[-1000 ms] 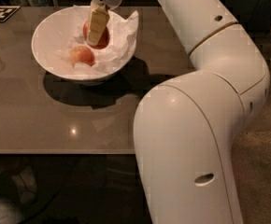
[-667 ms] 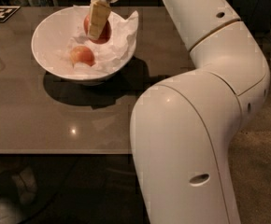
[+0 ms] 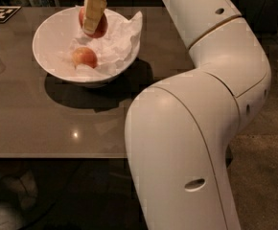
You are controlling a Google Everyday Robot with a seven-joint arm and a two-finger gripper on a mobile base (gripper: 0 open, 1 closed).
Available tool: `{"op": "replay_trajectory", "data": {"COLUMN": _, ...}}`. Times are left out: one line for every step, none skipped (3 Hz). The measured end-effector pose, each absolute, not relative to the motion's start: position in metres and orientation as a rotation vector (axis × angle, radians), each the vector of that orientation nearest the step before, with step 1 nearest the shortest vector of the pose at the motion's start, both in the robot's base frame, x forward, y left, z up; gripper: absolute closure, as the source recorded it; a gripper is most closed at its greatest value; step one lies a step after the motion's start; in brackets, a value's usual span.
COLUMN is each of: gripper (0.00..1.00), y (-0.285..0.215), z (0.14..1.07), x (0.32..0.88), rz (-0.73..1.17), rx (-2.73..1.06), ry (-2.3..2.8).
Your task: Pick apple from white bowl
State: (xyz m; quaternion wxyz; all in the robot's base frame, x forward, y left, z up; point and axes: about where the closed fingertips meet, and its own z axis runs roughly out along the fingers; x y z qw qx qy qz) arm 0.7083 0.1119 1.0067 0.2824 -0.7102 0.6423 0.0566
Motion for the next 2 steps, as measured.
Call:
{"op": "replay_trajectory", "data": {"gripper": 1.00, "y": 0.117, "z": 1.033, "x": 0.699, "rz": 0.083, "rx": -1.898, "ry": 1.701}}
{"op": "replay_trajectory", "data": {"gripper": 1.00, "y": 0.121, "z": 1.063, "x": 0.686, "rz": 0.012, "rx": -1.896, "ry": 1.676}}
